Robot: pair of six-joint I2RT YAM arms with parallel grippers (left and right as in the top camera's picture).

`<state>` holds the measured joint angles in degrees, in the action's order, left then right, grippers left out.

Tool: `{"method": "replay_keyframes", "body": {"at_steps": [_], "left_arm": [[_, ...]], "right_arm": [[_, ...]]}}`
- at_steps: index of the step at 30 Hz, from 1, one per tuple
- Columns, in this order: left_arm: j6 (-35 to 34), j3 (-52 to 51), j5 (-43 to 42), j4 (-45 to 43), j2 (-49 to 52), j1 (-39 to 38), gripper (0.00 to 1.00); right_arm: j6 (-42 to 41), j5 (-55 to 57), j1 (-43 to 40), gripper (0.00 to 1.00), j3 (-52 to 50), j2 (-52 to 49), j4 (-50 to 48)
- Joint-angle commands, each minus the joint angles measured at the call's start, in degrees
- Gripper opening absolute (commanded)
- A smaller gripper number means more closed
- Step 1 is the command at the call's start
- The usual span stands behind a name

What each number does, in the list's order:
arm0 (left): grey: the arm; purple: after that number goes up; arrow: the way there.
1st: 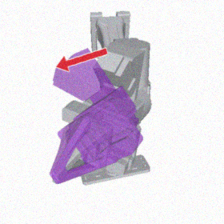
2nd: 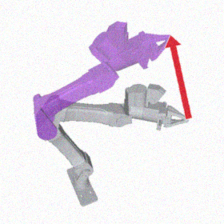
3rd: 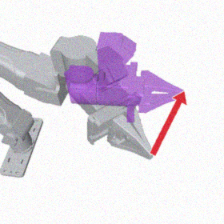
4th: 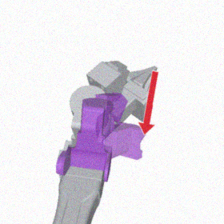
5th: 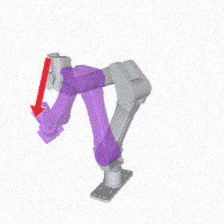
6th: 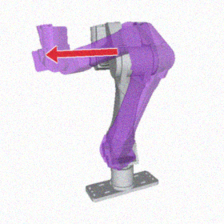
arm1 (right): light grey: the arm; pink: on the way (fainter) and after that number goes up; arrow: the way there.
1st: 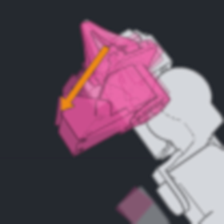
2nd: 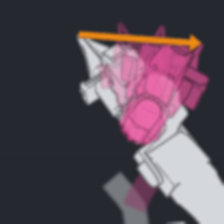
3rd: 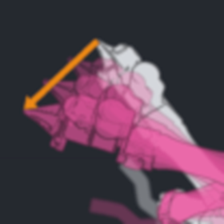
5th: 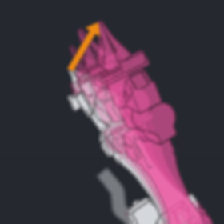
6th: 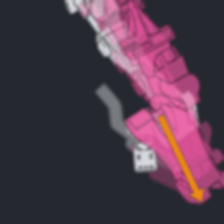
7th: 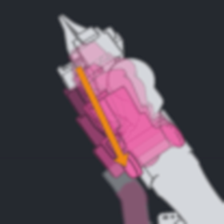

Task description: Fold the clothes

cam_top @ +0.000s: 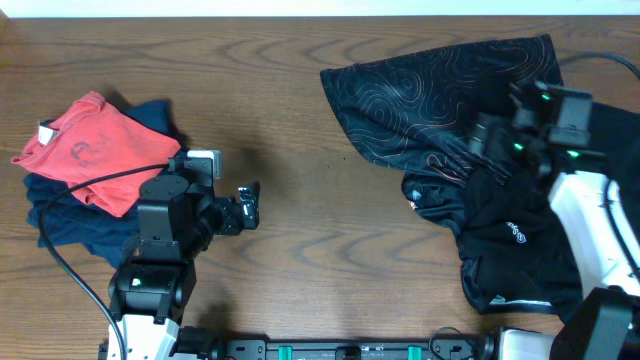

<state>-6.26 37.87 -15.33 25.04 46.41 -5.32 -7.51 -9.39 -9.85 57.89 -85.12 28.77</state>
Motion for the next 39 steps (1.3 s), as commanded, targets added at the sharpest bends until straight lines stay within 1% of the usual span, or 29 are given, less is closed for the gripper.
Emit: {"method": "replay_keyframes", "body": {"at_steps": [1,2,4,8,11,14,18,22,24,27,32,36,39], "left_arm": [[-2.54,1.38,-3.54,-1.25,0.15,-0.11,0.98],[-4.83,1.38,-4.24,-1.95,0.63,-0.17,0.98],[-7.78,1.38,-5.53,-3.19,1.92,-0.24,0.98],[-11.96,1.38,-11.69,-7.48,7.8,-1.97,0.98],[-15.19,1.38,-12.81,-10.91,13.99,-5.49,0.98],[-17.29,1.38,-12.81,-15.96,20.81,-10.78,0.98],[-20.39,1.38,-12.74,-26.21,30.67,-19.34,0.98],[-24.72,1.38,-12.74,-39.56,40.72,-26.69,0.99],[-25.4,1.4,-12.72,-46.56,45.57,-29.92,0.99],[-25.42,2.45,-12.72,-53.27,52.54,-34.03,1.0],[-25.35,9.2,-12.74,-51.06,61.31,-38.29,0.99],[-25.31,14.01,-12.59,-51.04,66.05,-40.26,0.97],[-23.78,17.31,-12.48,-51.06,68.65,-41.2,0.89]], "right_arm": [[-0.83,13.18,-4.11,0.99,-0.07,1.53,7.76],[-1.99,13.49,-5.35,0.99,-0.24,1.53,12.02],[-3.78,13.14,-6.38,0.99,-0.28,1.53,16.68],[-5.97,12.55,-6.6,0.99,-0.33,1.53,24.26],[-5.92,9.25,-6.6,0.99,-0.39,1.53,28.0],[-5.9,6.88,-6.6,0.99,-1.22,1.53,30.95],[-6.01,5.92,-6.6,0.99,-3.8,1.53,30.93],[-5.99,4.35,-6.6,0.99,-6.34,1.53,30.34],[-5.97,4.39,-6.6,0.99,-7.17,1.53,30.08],[-5.7,4.37,-6.6,0.99,-7.5,1.53,30.05],[-5.73,4.39,-6.6,0.99,-7.5,1.55,30.03],[-5.75,4.37,-6.6,0.99,-7.5,1.55,30.03],[-5.73,4.39,-6.6,0.99,-7.5,1.55,30.03]]}}
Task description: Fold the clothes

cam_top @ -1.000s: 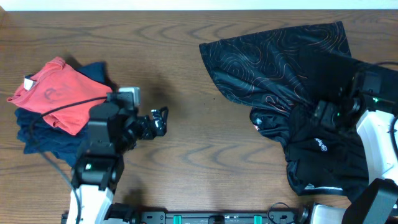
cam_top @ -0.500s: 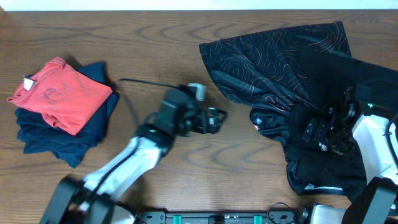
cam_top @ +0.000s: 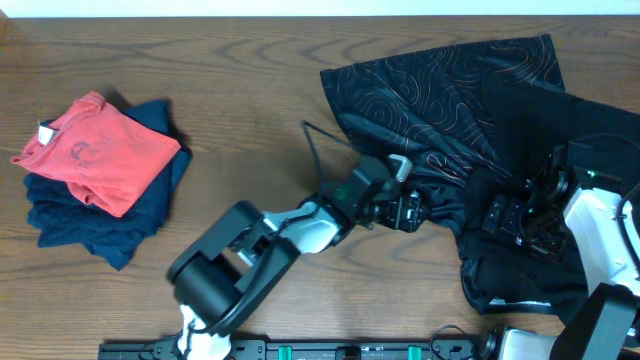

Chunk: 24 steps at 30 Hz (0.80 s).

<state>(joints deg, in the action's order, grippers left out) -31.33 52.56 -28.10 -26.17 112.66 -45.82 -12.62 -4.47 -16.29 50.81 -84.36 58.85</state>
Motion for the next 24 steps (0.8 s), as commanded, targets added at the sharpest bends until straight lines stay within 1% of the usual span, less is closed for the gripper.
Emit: {"method": "replay_keyframes", "body": {"at_steps": [1,3,4,6,8,9,10,11,13,16,19,21,22,23,24], "left_arm": [[1.29,3.52,0.57,0.15,3.04,-0.9,0.85],[1.29,4.85,2.45,0.11,3.78,-1.25,0.8],[1.29,5.33,4.46,0.09,3.85,-1.31,0.75],[1.31,5.73,9.03,-0.44,3.85,-1.29,0.62],[1.29,5.77,12.24,-2.4,3.85,-1.22,0.43],[1.29,5.77,12.61,-3.32,3.85,-1.18,0.32],[1.25,5.77,12.55,-3.89,3.85,-1.18,0.11],[1.22,5.77,12.55,-3.93,3.82,-1.18,0.06],[1.18,5.77,12.07,-3.21,3.8,-1.18,0.06],[1.22,5.77,12.09,1.51,3.26,-1.05,0.06],[1.22,5.77,12.11,6.45,1.92,-0.28,0.06],[1.22,5.77,12.09,6.97,1.29,0.04,0.06],[1.22,5.77,12.09,6.93,1.05,0.04,0.22],[1.25,5.77,12.11,6.82,1.01,0.04,0.54],[1.25,5.77,12.11,6.78,1.01,0.02,0.62]], "right_arm": [[-0.61,-0.52,-0.15,0.99,-0.42,0.79,-0.02],[-0.61,-0.55,-0.15,0.99,-0.42,0.79,0.0],[-0.63,-0.57,-0.15,0.99,-0.42,0.79,0.04],[-0.61,-1.22,-0.15,0.99,-0.42,0.79,0.04],[-0.63,-1.64,-0.15,0.99,-0.42,0.79,0.02],[-0.63,-1.62,-0.15,0.99,-0.42,0.79,0.04],[-0.61,-1.62,-0.15,0.99,-0.42,0.79,0.07],[-0.61,-1.62,-0.15,0.99,-0.42,0.79,0.07],[-0.61,-1.6,-0.15,0.97,-0.42,0.79,0.07],[-0.63,-1.6,-0.15,0.94,-0.42,0.79,0.04],[-0.61,-1.6,-0.15,0.93,-0.42,0.79,-0.09],[-0.63,-1.6,-0.15,0.94,-0.42,0.79,-0.2],[-0.61,-1.6,-0.15,0.94,-0.42,0.79,-0.33],[-0.63,-1.62,-0.15,0.95,-0.42,0.79,-0.39],[-0.63,-1.62,-0.15,0.95,-0.42,0.79,-0.44]]}}
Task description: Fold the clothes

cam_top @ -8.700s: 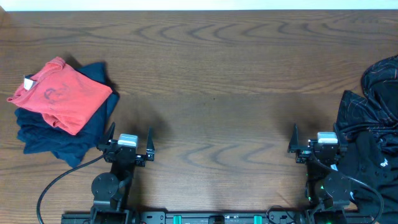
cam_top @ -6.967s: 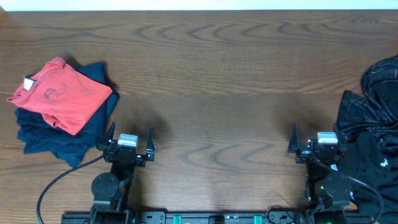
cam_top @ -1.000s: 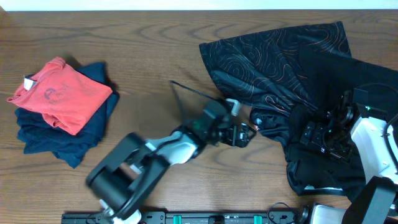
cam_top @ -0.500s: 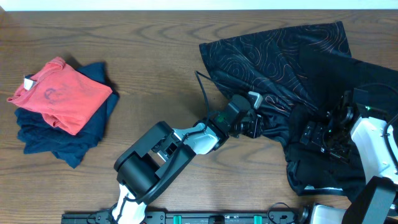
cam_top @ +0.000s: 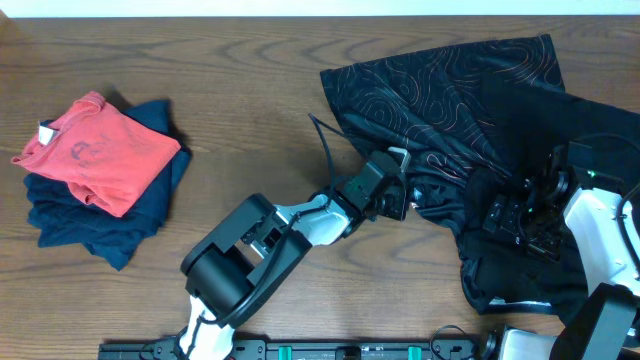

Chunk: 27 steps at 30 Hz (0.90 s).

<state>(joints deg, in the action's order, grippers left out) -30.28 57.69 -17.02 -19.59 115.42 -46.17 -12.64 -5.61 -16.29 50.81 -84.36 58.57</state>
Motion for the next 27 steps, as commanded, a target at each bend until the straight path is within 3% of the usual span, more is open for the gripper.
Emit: {"method": "replay_keyframes", "body": {"at_steps": [1,4,13,19,20,21,23,25,27], "left_arm": [[0.2,0.63,1.05,0.22,-1.73,0.39,0.66],[0.22,0.63,1.25,-0.72,-1.4,0.33,0.72],[2.14,0.63,4.31,-8.46,1.64,-1.18,0.72],[2.14,0.63,4.9,-10.51,2.75,-1.49,0.29],[2.14,0.63,4.9,-10.47,2.78,-1.49,0.13],[2.14,0.63,4.85,-10.4,2.78,-1.49,0.06],[2.12,0.63,4.07,-9.92,2.38,-1.33,0.06],[2.14,0.63,3.37,-7.78,0.61,-0.68,0.06],[2.16,0.63,3.39,-3.19,-2.4,0.76,0.06]], "right_arm": [[-0.61,-0.48,-0.15,0.95,-0.42,0.79,-0.13],[-0.61,-0.48,-0.15,0.95,-0.42,0.79,-0.11],[-0.59,-0.48,-0.15,0.96,-0.42,0.79,-0.07],[-0.59,-0.48,-0.15,0.96,-0.42,0.79,-0.04],[-0.61,-0.48,-0.15,0.96,-0.42,0.79,-0.02],[-0.61,-0.48,-0.15,0.95,-0.42,0.79,-0.04],[-0.59,-0.48,-0.15,0.94,-0.42,0.79,-0.07],[-0.59,-0.48,-0.15,0.81,-0.42,0.79,-0.11],[-0.57,-0.83,-0.15,0.49,-0.42,0.79,0.0]]}}
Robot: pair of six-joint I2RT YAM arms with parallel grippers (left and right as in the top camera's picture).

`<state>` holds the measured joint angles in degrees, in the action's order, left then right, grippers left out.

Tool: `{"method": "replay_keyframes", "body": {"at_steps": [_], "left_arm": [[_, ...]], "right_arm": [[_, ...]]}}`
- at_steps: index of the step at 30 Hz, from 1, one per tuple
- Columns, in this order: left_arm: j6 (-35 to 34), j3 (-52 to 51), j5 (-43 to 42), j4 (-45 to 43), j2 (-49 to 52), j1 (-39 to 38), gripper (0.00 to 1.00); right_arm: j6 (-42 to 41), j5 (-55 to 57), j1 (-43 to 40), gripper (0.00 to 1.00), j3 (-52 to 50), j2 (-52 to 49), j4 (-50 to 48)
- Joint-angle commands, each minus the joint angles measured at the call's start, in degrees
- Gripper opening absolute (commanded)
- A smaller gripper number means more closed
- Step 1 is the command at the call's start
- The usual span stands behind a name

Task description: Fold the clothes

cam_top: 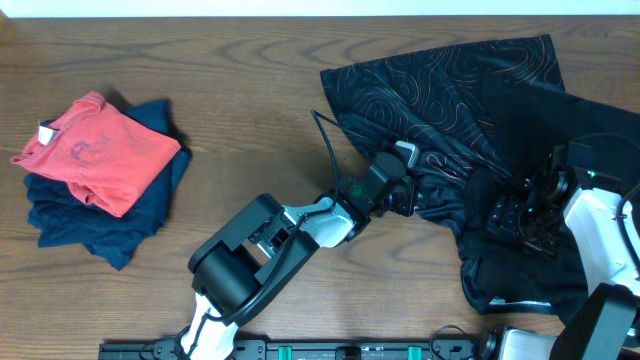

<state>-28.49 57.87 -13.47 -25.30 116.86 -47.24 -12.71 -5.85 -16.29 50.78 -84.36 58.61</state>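
Observation:
A pile of black clothes lies at the right. On top is a black garment with a thin contour-line pattern [440, 85], and below it a plain black garment [520, 255]. My left gripper [408, 192] reaches across to the pile's left edge, its fingers against the dark cloth. Whether they hold any cloth is hidden. My right gripper [512, 222] points down onto the plain black garment, and its fingers blend into the fabric. A folded stack lies at the far left, with a red shirt [95, 150] on top of a navy garment [85, 220].
The wooden table [250, 80] shows bare wood between the folded stack and the black pile. A black cable [325, 135] loops up from the left arm near the pile's edge. The right arm's white link [600, 235] lies over the pile's lower right.
My left gripper has shifted slightly right and up, further into the edge of the black pile. The right gripper and the clothes look unchanged.
At first my left arm was folded back beside the red and navy stack, and my right gripper hung over the patterned garment. Then the left arm stretched across to the pile's left edge and the right gripper came down on the plain black garment. Both have stayed there.

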Motion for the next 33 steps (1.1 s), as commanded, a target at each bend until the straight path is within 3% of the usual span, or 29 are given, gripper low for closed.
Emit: {"method": "replay_keyframes", "body": {"at_steps": [1,5,7,12,16,22,23,25,26,29,33], "left_arm": [[0.37,0.46,-0.15,5.27,-5.57,2.86,0.06],[1.7,0.46,-0.13,19.69,-14.95,10.08,0.06],[3.52,0.46,0.09,24.94,-18.99,14.62,0.06],[6.91,0.46,0.07,33.16,-26.6,28.85,0.06],[7.06,0.46,0.09,33.62,-27.76,38.42,0.06],[6.78,0.46,0.0,33.46,-27.76,48.98,0.06],[6.8,0.46,-2.4,33.66,-27.76,49.9,0.08],[6.8,0.46,-7.32,34.71,-27.76,50.6,0.37],[6.8,0.46,-9.6,35.76,-27.76,50.56,0.47],[6.8,0.46,-15.45,40.28,-27.76,49.27,0.59],[6.82,0.44,-17.38,52.37,-27.76,46.05,0.65]], "right_arm": [[-0.5,-0.66,-0.15,0.32,-0.39,0.79,0.15],[-0.52,0.04,-0.17,0.06,-0.39,0.79,-0.39],[-0.52,0.11,-0.22,0.03,-0.39,0.79,-1.31],[-3.48,6.84,-0.31,0.03,-0.39,0.79,-2.4],[-7.5,17.2,-1.51,0.15,-0.39,0.79,-2.38],[-7.8,14.62,-6.4,0.21,-0.37,0.79,-2.69],[-6.27,11.39,-6.84,0.2,-0.37,0.79,-2.93],[0.57,1.38,-6.93,0.24,-0.37,0.79,-4.22],[4.48,-4.87,-6.69,0.28,-0.33,0.79,-5.03],[13.7,-21.77,-4.48,0.37,-0.17,0.79,-6.14],[16.02,-23.74,2.54,0.53,-0.17,0.79,-6.64]]}}
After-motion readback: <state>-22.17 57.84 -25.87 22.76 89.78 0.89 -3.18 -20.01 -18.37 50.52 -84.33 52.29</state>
